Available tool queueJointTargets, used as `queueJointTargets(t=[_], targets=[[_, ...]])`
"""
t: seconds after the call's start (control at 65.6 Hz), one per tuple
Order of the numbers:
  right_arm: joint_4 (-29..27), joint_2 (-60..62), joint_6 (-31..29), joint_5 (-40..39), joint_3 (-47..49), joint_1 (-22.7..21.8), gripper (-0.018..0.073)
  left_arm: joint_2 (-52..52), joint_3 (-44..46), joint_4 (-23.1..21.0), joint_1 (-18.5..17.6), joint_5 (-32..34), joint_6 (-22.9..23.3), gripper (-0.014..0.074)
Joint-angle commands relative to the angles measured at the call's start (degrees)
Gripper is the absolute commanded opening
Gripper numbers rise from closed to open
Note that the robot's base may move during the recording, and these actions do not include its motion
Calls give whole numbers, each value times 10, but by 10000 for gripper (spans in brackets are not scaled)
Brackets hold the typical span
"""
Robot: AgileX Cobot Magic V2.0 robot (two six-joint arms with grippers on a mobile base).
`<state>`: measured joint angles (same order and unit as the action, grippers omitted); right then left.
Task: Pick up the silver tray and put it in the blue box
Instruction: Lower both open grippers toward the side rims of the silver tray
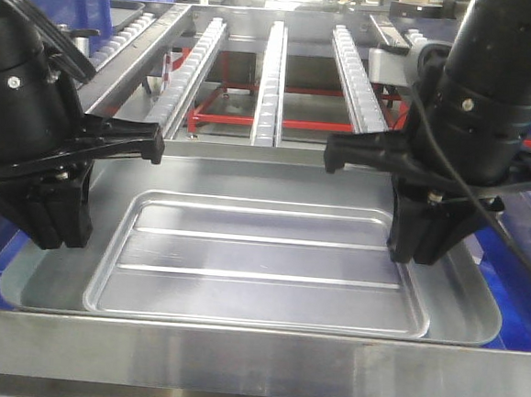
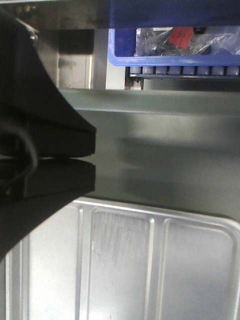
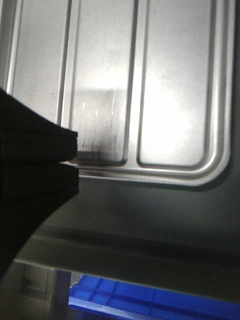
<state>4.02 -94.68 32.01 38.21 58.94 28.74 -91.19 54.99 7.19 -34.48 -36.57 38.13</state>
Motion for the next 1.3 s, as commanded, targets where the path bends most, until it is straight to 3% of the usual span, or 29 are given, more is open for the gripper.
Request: queueJointTargets(t=[0.0, 0.442, 0.717, 0.899, 1.098, 1.281], targets=[[12, 16, 2, -16, 18, -2, 60, 18, 18, 4, -5, 28, 6, -6], [19, 12, 7, -8, 18, -9, 58, 18, 19, -4, -6, 63, 6, -6], [19, 12, 7, -12, 18, -9, 58, 18, 30, 0, -6, 19, 13, -6], [19, 12, 7, -12, 18, -9, 58, 18, 30, 12, -14, 22, 49, -6], [19, 12, 7, -8, 18, -9, 58, 18, 30, 103, -42, 12, 135, -6], [18, 12, 7, 10, 18, -9, 58, -1, 33, 101, -42, 13, 139, -6]])
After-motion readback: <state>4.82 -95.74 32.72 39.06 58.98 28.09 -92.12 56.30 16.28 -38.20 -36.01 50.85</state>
